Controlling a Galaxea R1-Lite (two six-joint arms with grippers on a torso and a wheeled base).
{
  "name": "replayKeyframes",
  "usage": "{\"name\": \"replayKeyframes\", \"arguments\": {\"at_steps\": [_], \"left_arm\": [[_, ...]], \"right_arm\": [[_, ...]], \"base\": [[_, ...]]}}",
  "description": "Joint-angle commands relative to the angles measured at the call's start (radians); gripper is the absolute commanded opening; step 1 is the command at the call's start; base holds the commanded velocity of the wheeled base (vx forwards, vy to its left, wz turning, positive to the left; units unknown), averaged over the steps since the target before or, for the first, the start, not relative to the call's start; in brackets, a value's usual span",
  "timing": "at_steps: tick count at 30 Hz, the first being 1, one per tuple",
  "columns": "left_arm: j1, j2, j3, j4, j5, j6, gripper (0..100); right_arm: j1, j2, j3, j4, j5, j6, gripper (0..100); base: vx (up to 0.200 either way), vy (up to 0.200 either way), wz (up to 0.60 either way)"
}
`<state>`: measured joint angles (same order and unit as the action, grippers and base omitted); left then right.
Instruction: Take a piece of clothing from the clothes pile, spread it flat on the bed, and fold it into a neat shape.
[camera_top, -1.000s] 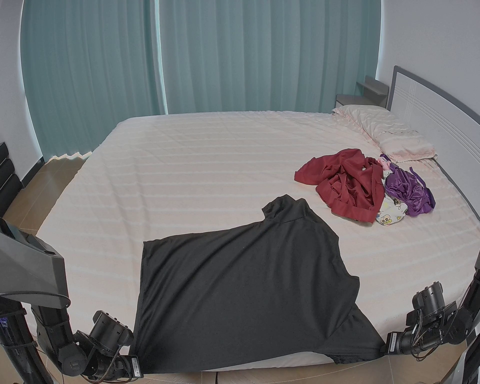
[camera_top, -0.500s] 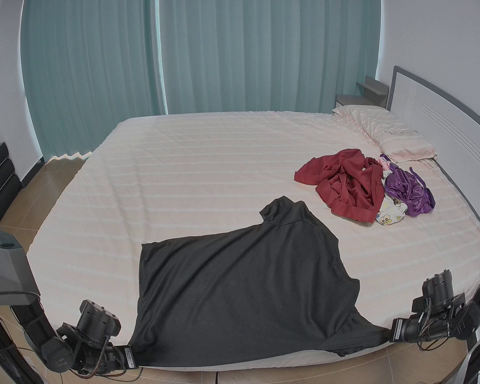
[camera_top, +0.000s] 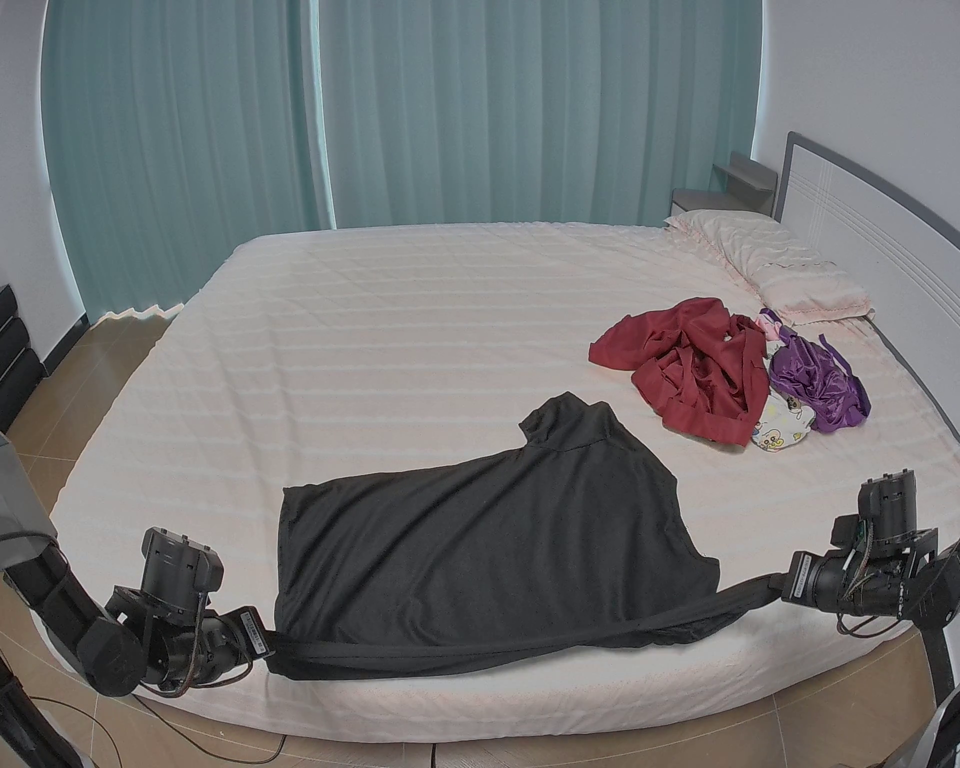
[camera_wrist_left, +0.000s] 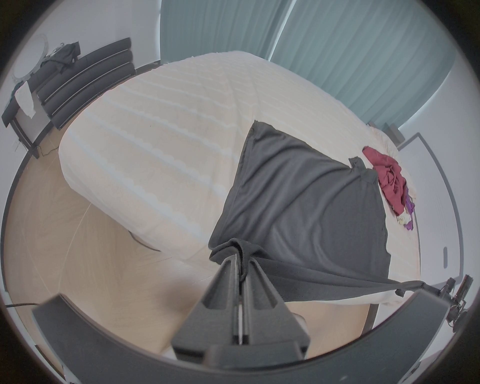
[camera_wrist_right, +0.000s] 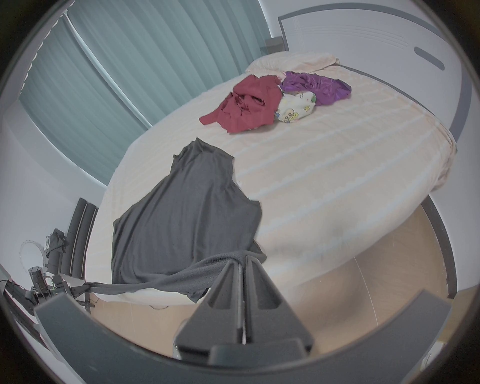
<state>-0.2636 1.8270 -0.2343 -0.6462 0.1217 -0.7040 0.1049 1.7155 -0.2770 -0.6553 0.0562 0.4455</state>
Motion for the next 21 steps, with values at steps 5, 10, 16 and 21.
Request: {"name": "replayKeyframes", "arguments": {"at_steps": [5, 10, 16, 21], "left_arm": [[0.05, 0.097, -0.102, -0.004, 0.001, -0.005, 0], [0.076, 0.133, -0.175, -0.003, 0.003, -0.005, 0], [0.086, 0.216, -0.243, 0.0, 0.006, -0.003, 0], [0.096, 0.278, -0.298, 0.0, 0.006, -0.003, 0]], "right_arm": [[-0.001, 0.098, -0.133, 0.0, 0.001, 0.002, 0], [0.002, 0.171, -0.223, 0.0, -0.007, 0.004, 0], [0.01, 0.254, -0.32, 0.011, -0.01, 0.004, 0], [0.018, 0.315, -0.415, 0.057, -0.01, 0.004, 0]], "base": [[0.0, 0.0, 0.0], [0.0, 0.0, 0.0], [0.0, 0.0, 0.0], [0.0, 0.0, 0.0]]}}
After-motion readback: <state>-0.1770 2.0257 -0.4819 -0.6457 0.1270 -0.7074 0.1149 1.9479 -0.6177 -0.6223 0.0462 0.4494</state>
